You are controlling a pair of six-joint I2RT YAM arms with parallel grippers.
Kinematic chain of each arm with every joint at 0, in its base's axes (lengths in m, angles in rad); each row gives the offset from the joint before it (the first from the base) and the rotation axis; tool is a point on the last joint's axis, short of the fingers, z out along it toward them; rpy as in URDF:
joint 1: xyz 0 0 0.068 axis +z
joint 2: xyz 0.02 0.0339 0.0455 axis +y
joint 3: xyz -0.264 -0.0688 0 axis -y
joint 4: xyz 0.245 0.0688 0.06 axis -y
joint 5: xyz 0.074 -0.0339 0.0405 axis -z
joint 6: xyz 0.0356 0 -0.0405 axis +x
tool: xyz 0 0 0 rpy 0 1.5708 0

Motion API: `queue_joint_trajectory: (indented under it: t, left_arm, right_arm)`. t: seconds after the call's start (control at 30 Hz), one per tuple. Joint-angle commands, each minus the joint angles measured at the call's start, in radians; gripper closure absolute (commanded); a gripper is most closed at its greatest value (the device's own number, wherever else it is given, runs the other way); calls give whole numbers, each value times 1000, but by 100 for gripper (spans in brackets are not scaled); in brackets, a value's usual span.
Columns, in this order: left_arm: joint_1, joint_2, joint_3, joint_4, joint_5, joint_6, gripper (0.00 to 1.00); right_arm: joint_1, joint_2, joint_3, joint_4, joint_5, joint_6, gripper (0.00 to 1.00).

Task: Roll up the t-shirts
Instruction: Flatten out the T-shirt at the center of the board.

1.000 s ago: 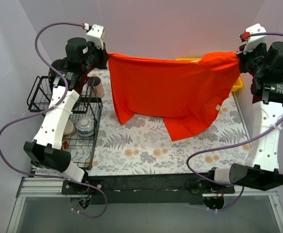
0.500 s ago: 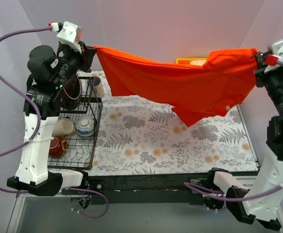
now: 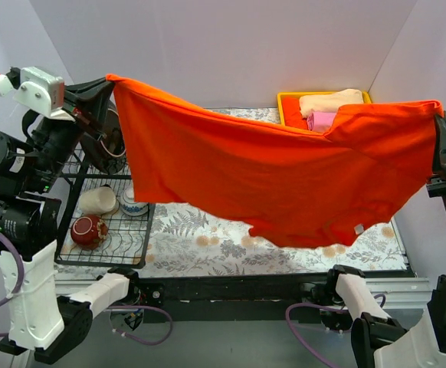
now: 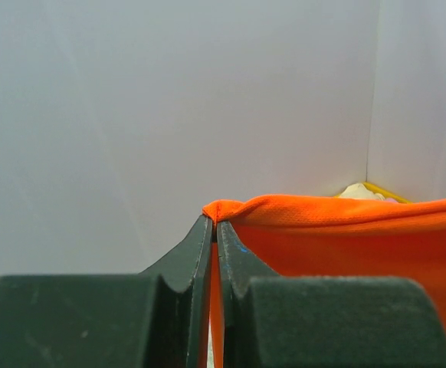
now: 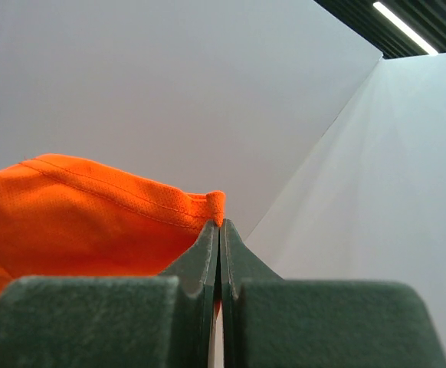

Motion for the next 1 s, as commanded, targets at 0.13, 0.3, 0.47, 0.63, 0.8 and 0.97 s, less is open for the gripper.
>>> queue_joint_trajectory:
  t: [0.13,0.3,0.47,0.63,0.8,0.97]
  left_arm:
    - [10,159,39,32,24,20,100]
    - [10,254,-102,49,105,27,100]
    - [10,379,-286,95,241,-9,100]
    - [9,612,-340,141,255,9,100]
    - [9,947,-167,125,236,66,100]
    - [12,1162,90,60,174,116,100]
  right_arm:
    - [-7,97,-205,210,-38,-21,99]
    - [-7,123,-460,329,-116,-53,99]
    - [-5,169,-796,447,-188,-49,99]
    - [11,339,-985,528,-214,-79,99]
    - [18,612,-931,589,-162,-110,99]
    - [16,850,-780,591,-119,-165,99]
